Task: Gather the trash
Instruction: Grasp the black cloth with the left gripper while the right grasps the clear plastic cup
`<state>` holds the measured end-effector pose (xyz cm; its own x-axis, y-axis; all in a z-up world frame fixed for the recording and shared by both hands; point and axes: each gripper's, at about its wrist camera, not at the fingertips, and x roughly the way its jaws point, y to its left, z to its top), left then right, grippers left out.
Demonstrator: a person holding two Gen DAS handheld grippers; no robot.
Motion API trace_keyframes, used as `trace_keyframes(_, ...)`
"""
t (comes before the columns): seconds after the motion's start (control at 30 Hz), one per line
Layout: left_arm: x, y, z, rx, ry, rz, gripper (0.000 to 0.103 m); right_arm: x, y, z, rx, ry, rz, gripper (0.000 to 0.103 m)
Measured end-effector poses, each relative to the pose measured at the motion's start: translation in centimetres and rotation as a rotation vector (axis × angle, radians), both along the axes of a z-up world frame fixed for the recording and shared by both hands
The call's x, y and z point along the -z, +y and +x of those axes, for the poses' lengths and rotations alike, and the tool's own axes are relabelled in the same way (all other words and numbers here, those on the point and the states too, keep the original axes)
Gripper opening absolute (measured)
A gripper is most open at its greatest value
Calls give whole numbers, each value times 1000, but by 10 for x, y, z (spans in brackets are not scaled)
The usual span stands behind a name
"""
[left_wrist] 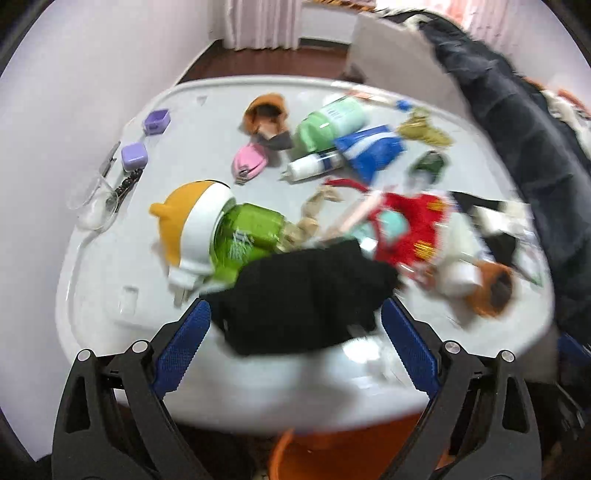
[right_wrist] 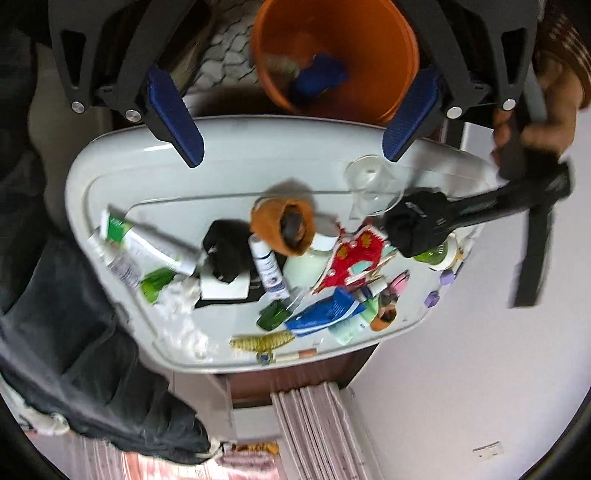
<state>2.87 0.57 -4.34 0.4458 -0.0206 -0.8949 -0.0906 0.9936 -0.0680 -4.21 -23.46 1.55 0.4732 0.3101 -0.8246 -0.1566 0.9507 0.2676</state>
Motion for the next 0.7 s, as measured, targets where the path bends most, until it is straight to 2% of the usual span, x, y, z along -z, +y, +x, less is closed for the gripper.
trace_keyframes(0.03, 11, 2, 7, -18, 15, 21, 91, 2, 1, 1, 3, -8, -13, 96)
trace_keyframes(0.07, 16, 4, 9, -24, 14, 14, 81, 3, -2, 6, 11, -17, -32, 96)
trace_keyframes(0.1, 19, 9, 7, -22, -12, -56, 66, 4, -3, 7, 15, -22, -48, 96)
trace_keyframes(0.13, 19, 13, 2, -30, -22, -99, 26, 5, -3, 7, 15, -26, -64, 95)
trace_keyframes(0.17, 16, 14, -1, -28, -23, -87, 18, 5, -3, 7, 11, -32, -75, 95)
trace_keyframes(0.3, -31, 10, -42, 59, -172, -60, 18, 7, 17, 10, -58, -44, -73, 91)
trace_keyframes(0.37, -47, 9, -62, 86, -218, -65, 18, 8, 37, 15, -115, -40, -55, 91)
trace_keyframes(0.43, -58, 13, -82, 100, -244, -95, 18, 11, 57, 21, -165, -34, -54, 91)
trace_keyframes(0.57, -57, 24, -105, 80, -232, -148, 18, 28, 99, 38, -233, -25, -74, 90)
trace_keyframes(0.67, -52, 28, -113, 82, -209, -150, 18, 43, 122, 47, -256, -15, -110, 75)
trace_keyframes(0.7, -49, 29, -117, 81, -202, -149, 18, 48, 128, 50, -261, -11, -124, 63)
